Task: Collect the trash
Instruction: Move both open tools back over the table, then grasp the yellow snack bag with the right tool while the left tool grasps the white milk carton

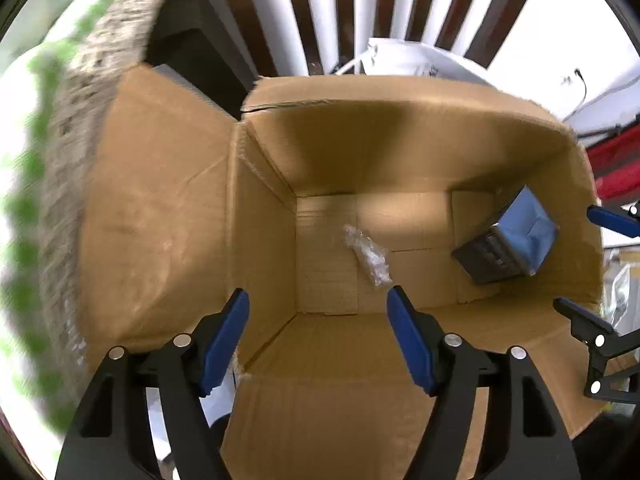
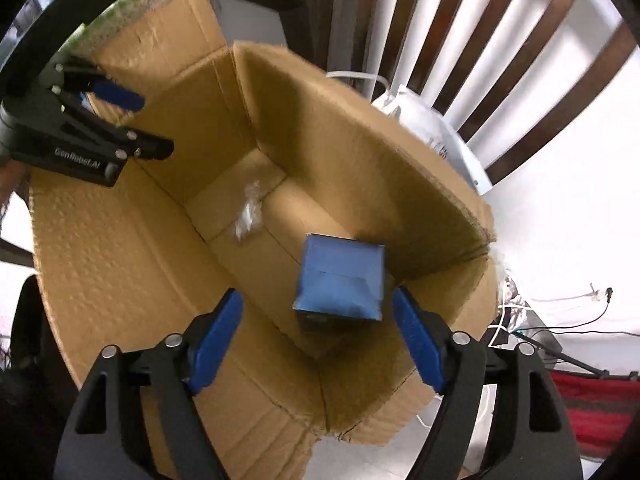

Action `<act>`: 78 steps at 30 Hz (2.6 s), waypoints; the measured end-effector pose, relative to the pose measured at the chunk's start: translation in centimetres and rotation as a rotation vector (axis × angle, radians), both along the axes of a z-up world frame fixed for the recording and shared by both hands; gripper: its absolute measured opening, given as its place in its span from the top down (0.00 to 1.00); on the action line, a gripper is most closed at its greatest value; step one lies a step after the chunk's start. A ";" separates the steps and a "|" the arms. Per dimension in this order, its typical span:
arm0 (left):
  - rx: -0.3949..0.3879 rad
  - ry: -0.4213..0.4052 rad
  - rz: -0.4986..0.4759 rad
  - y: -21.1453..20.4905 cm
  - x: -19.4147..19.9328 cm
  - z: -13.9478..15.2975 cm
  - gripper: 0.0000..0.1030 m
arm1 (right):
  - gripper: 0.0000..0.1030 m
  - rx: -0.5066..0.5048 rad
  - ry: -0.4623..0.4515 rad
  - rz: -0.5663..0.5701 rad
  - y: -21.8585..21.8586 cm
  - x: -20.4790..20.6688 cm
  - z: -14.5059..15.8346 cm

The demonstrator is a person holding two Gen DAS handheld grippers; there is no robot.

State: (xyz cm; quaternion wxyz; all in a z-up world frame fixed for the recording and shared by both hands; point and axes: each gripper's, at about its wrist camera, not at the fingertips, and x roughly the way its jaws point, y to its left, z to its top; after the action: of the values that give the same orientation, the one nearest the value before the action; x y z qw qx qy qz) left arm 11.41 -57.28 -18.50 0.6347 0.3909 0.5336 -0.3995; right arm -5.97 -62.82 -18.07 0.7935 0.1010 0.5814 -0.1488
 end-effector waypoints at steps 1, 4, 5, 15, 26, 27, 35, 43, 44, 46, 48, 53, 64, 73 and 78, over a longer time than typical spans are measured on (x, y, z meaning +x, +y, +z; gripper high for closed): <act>-0.017 0.001 0.008 0.4 0.0 0.6 0.33 | 0.28 -0.009 -0.018 -0.011 0.0 -0.2 0.5; -0.128 0.014 0.033 2.4 -0.3 3.9 0.32 | 0.28 -0.032 -0.067 -0.031 -0.4 -0.3 2.2; -0.186 0.029 0.033 3.1 -0.4 5.1 0.30 | 0.28 -0.046 -0.080 -0.041 -0.6 -0.2 2.7; -0.548 -0.036 0.205 10.7 1.5 15.8 0.21 | 0.27 -0.187 -0.328 -0.043 1.7 1.3 11.5; -0.664 -0.198 0.310 23.7 2.8 21.1 0.17 | 0.23 -0.195 -0.547 0.113 9.8 6.8 16.6; -0.665 -0.212 0.323 25.1 3.1 21.3 0.16 | 0.23 -0.188 -0.558 0.129 10.7 7.4 16.9; -0.631 -0.305 0.452 37.4 6.0 22.0 0.13 | 0.23 -0.148 -0.590 0.303 19.0 12.0 17.8; -0.602 -0.352 0.587 46.7 8.2 22.2 0.13 | 0.23 -0.099 -0.578 0.411 25.2 16.2 17.0; -0.599 -0.360 0.596 47.5 8.2 22.1 0.13 | 0.23 -0.096 -0.573 0.425 26.0 16.7 16.8; -0.589 -0.372 0.614 49.0 8.6 22.3 0.13 | 0.23 -0.085 -0.565 0.450 27.3 17.3 16.6; -0.580 -0.380 0.636 50.5 9.0 22.2 0.13 | 0.23 -0.076 -0.558 0.475 28.6 17.9 16.4; -0.555 -0.409 0.682 54.3 9.9 21.8 0.12 | 0.23 -0.035 -0.530 0.486 30.5 19.6 15.5; -0.458 -0.498 0.852 62.4 12.6 20.6 0.09 | 0.23 0.148 -0.501 0.350 30.7 23.6 12.1; -0.425 -0.530 1.107 69.7 15.5 20.6 0.09 | 0.57 0.373 -0.447 0.222 28.9 25.8 9.4; -0.407 -0.480 1.168 71.9 17.0 20.2 0.09 | 0.98 0.478 -0.485 0.174 27.8 25.0 9.6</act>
State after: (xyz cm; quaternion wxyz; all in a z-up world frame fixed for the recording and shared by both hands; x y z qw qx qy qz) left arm 28.37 14.66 1.69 0.9093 -0.0121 0.4156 0.0157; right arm 19.07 -35.05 -8.43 0.8722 0.2665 0.4007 0.0880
